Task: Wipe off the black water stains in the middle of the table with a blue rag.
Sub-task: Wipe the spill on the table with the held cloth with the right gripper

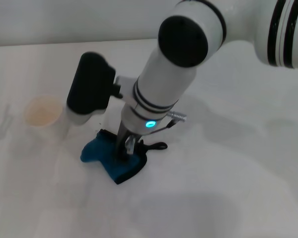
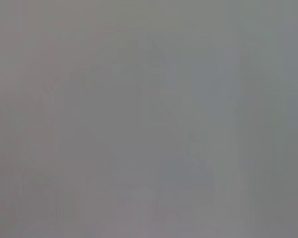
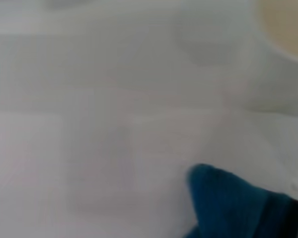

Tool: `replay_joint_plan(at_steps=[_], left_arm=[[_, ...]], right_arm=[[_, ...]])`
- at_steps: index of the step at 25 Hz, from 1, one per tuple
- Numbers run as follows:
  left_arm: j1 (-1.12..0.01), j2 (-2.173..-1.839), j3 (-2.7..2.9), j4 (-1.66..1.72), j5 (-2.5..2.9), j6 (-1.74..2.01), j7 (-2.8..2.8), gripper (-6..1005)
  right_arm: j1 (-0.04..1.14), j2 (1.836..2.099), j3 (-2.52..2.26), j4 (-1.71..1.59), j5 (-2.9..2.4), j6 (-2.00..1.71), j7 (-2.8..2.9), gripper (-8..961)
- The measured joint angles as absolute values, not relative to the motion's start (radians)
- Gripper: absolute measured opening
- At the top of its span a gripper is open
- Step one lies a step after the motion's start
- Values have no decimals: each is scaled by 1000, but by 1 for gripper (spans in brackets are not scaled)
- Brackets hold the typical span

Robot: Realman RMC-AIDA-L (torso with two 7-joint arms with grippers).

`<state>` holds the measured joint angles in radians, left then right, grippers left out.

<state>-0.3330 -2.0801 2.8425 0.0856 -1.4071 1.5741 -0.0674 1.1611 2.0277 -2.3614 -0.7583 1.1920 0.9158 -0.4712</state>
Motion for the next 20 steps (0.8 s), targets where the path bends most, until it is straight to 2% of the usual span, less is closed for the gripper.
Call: replay_joint_plan(at_steps=[14,20], left_arm=[[-334,-2080,2841,86,-1408,1574,-67,891],[-332,-2078,2835,79,-1415,1574,-67,890]], right_arm=[[1149,2028,-2106,-631,834,909,-361,95],[1121,2020,-1944,-672,824,1039,-464,99]])
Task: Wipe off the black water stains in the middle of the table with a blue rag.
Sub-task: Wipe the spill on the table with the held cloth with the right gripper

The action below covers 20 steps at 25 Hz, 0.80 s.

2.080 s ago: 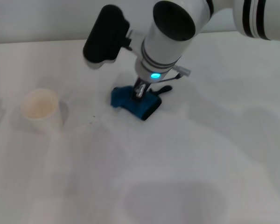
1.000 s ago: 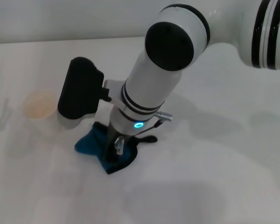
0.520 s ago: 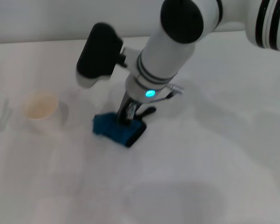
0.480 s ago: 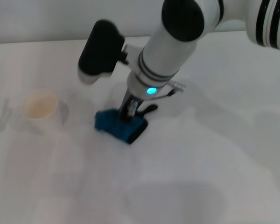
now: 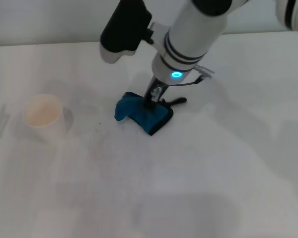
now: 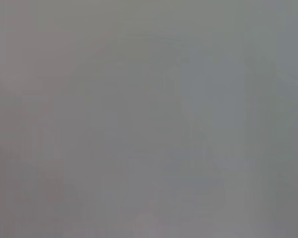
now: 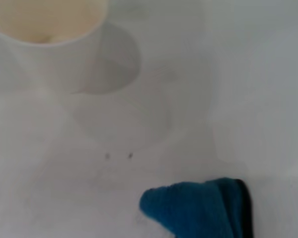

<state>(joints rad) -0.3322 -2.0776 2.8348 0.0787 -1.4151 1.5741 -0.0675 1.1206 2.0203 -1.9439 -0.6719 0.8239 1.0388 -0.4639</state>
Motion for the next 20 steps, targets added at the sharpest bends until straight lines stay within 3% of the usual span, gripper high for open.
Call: replay_joint_plan(at_steps=[20], left_arm=[[-366,-2072,2833,57,-1417,1576,-67,890]], right_arm=[[799,2005,-1367,-989,298,1428,-525,114]])
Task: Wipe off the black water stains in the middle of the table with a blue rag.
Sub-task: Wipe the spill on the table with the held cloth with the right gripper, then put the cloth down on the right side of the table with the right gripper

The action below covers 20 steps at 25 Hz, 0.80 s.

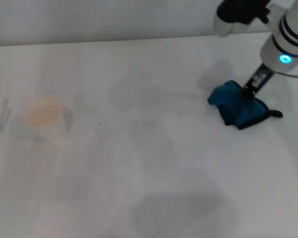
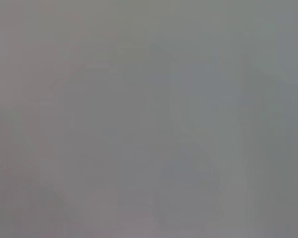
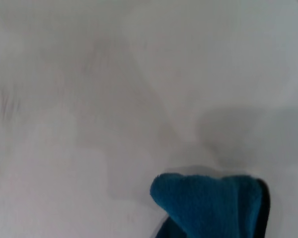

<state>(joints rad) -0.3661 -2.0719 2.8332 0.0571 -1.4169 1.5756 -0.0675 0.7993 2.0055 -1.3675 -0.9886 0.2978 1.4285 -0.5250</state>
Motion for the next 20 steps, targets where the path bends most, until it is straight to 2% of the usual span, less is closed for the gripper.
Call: replay_joint_plan(at_steps=[20], left_arm=[[-381,-2075,2833,47,-1417,1567,-67,891]], right_arm=[[779,2014,-1377,-981,357,1364,-568,128]])
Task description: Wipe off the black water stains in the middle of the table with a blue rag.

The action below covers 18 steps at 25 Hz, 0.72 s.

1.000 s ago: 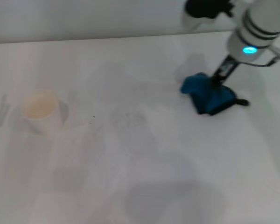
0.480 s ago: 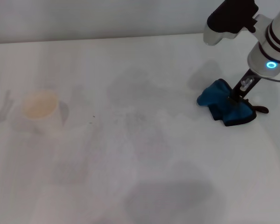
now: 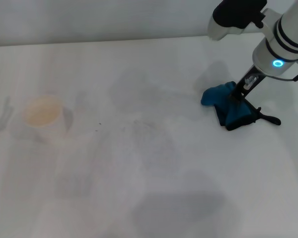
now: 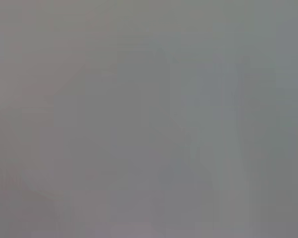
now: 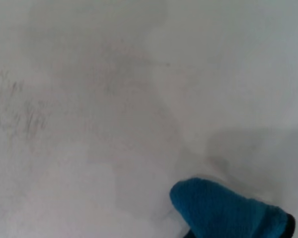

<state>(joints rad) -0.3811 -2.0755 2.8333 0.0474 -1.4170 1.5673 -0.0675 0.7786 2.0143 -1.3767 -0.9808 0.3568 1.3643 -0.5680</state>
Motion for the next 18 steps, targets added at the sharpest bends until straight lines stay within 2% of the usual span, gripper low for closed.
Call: replay_joint_plan(at_steps=[11,16,18], left_arm=[[-378,-2076,2833,49,-1417,1571,-67,891],[-378,-2075,2833,48,-1416,1570,-67,891],[-380,-2075,2833,48,-1416,1569,-67,891]], right_arm=[[769,2016,-1398,-970,374,1357,-567,136],[725,2013,-1379,-1039,376,1359,-563,359],[691,2013,-1345,-1096,385,1361,-569,400]])
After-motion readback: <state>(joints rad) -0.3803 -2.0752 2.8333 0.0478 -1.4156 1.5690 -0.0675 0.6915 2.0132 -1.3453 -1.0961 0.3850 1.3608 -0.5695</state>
